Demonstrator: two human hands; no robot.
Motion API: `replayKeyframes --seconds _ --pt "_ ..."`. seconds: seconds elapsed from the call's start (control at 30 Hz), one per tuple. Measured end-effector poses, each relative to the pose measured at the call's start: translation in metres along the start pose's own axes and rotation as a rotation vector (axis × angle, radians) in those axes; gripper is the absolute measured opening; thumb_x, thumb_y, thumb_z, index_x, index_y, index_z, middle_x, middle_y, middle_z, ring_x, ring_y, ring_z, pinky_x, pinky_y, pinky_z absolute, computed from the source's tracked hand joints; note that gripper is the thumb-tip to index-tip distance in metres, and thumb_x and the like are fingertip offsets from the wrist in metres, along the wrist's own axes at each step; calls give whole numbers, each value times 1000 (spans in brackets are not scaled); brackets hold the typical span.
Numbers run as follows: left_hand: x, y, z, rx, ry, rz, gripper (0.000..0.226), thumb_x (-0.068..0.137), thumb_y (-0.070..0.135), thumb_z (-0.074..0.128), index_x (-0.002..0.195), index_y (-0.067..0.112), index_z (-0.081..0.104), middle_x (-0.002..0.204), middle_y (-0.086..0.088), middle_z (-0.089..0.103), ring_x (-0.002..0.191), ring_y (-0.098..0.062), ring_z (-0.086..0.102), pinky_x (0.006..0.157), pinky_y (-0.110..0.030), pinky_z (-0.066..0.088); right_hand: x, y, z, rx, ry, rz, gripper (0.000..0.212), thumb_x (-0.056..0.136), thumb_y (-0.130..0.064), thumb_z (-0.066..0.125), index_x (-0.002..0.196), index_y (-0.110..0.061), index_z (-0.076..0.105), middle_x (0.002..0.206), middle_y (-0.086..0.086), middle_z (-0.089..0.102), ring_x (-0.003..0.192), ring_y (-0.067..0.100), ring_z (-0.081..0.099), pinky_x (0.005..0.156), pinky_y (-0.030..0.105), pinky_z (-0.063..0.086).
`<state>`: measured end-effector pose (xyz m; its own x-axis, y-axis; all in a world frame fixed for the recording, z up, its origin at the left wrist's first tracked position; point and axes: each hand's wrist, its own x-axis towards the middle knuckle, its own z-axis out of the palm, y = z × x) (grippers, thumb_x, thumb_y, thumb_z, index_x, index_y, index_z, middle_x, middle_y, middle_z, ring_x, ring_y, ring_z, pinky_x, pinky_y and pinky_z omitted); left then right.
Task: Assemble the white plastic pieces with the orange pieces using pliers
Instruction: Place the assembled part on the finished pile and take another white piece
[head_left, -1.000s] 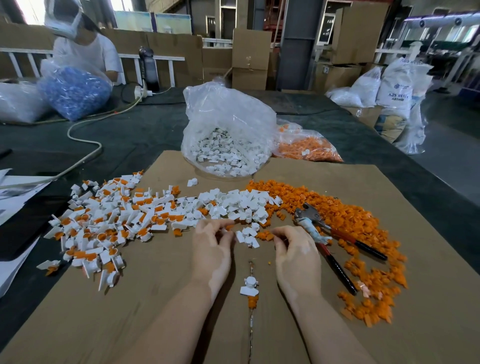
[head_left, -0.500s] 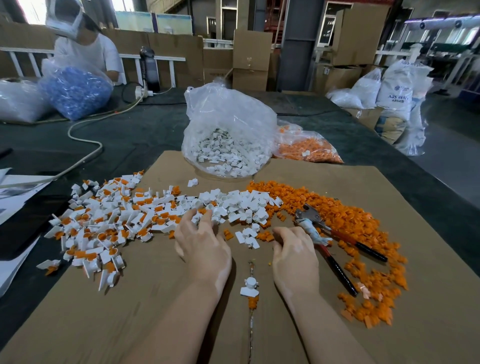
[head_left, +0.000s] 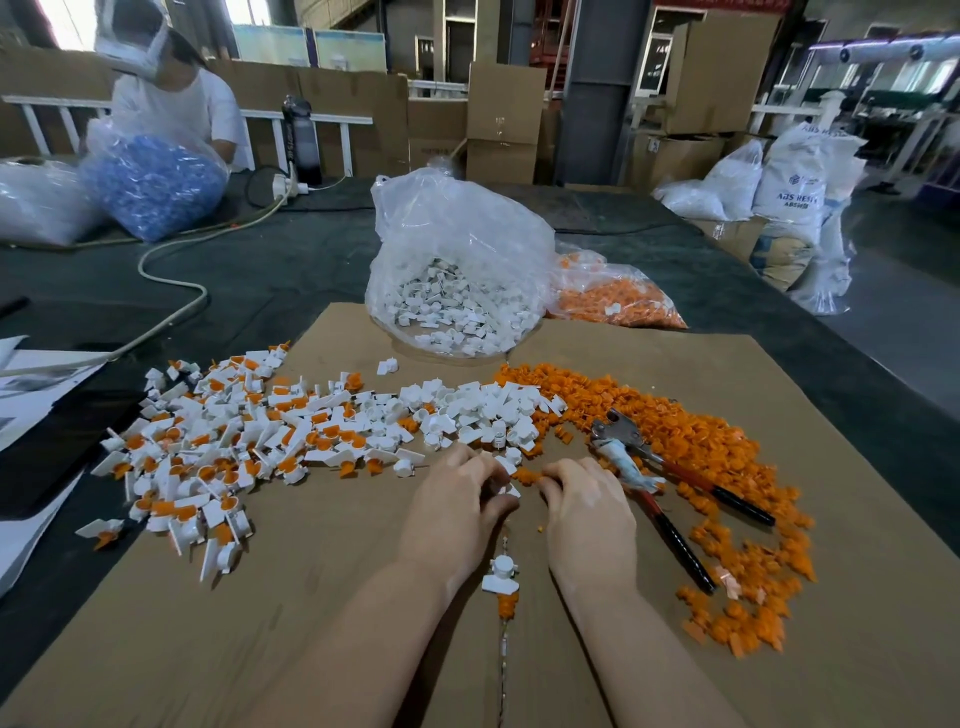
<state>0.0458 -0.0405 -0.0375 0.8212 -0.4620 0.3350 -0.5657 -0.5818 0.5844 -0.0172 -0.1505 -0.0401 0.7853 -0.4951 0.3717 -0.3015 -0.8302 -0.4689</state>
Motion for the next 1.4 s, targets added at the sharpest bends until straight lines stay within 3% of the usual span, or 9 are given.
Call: replayKeyframes --seconds 0.13,0.27,0.4,0.6,0.8,0.97,1.17,1.27,1.4 --pt "-2 2 -4 -85 20 9 11 87 26 63 96 20 61 92 10 47 83 -5 46 67 -10 29 -3 -5 -3 79 77 4 12 94 -11 53 87 -7 62 82 4 62 81 22 55 68 33 42" --pt "-4 3 -5 -73 -47 104 25 93 26 54 117 27 59 95 10 43 84 -3 45 68 -9 32 -6 -8 -7 130 80 -25 10 93 -10 53 90 -6 62 78 5 64 74 22 58 60 31 42" --pt "-4 4 -3 -12 -105 120 30 95 30 48 122 34 59 92 7 39 85 -6 42 67 -13 31 -5 -6 -9 158 65 7 11 94 -14 53 95 -9 63 84 1 64 79 16 57 62 23 35" --pt "-5 4 -3 -33 -95 122 17 87 29 62 100 18 64 90 7 40 88 -10 48 73 -16 37 -6 -5 -10 207 68 26 14 93 -13 54 100 -10 65 90 -1 66 85 13 57 67 20 35" --pt "-6 4 -5 -73 -48 58 13 84 31 65 89 19 60 83 15 40 76 -6 46 64 -8 33 -5 -5 -11 249 72 47 12 93 -13 54 99 -13 64 85 -6 61 84 10 56 71 22 42" --pt "-5 4 -6 -109 -4 65 23 91 33 55 111 27 63 93 10 42 79 -2 46 65 -6 33 -6 -5 -12 257 84 30 12 92 -13 55 98 -13 65 85 -4 63 81 9 55 70 22 44" --pt "-4 2 -8 -131 24 14 19 87 32 62 101 22 67 91 14 53 90 -4 47 69 -9 30 -6 -5 -12 269 87 20 12 92 -13 55 98 -13 65 87 -4 64 84 10 57 73 24 47" --pt "-4 0 -9 -188 22 -59 15 87 30 62 98 25 69 87 18 56 84 3 45 72 0 31 -6 -5 -12 286 79 12 12 93 -13 54 97 -14 65 86 -6 63 84 9 57 74 26 47" --pt "-5 0 -10 -307 18 -170 25 85 22 66 109 29 66 91 16 59 81 8 51 70 3 35 -6 -6 -13 334 71 -6 14 93 -13 55 100 -14 67 87 -5 66 84 9 60 77 27 49"
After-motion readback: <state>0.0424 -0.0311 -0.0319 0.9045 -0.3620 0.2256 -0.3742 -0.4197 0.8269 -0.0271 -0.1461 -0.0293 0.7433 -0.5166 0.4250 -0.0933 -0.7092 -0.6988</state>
